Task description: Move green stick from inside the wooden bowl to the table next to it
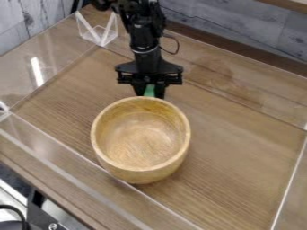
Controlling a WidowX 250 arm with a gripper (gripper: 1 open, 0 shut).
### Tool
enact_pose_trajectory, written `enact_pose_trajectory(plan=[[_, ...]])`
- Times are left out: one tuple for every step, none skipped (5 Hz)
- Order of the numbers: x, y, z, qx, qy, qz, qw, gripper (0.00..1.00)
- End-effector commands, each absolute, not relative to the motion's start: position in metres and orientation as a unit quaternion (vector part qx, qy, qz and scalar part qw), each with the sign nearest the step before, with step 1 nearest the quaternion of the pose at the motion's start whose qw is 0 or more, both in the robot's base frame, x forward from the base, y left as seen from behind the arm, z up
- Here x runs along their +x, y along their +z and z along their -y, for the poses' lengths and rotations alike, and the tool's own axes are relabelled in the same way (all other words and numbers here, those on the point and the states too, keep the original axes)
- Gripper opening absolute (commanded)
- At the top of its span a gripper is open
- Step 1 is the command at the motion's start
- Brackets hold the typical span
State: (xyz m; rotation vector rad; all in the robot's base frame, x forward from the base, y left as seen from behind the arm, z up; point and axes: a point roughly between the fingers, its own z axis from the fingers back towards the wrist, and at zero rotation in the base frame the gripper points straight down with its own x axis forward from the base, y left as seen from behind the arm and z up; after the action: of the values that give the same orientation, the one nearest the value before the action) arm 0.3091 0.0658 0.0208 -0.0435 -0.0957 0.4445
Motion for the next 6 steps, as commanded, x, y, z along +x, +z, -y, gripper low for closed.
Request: enact_pose_trajectory(plan=[[0.3193, 0.0320, -0.0678, -0.021, 0.223, 0.067, 0.972, 0.00], [0.3194, 0.0312, -0.0684, -0.021, 0.228, 0.063, 0.971, 0.00], [0.3195, 0.0304, -0.0689, -0.021, 0.233, 0.059, 0.970, 0.00], [0.3198, 0.0296, -0.0693, -0.022, 0.238, 0.056, 0.969, 0.00], [0.3201, 0.0287, -0.0698, -0.022, 0.243, 0.053, 0.968, 0.00], [0.3202, 0.0279, -0.0701, -0.022, 0.247, 0.050, 0.967, 0.00]])
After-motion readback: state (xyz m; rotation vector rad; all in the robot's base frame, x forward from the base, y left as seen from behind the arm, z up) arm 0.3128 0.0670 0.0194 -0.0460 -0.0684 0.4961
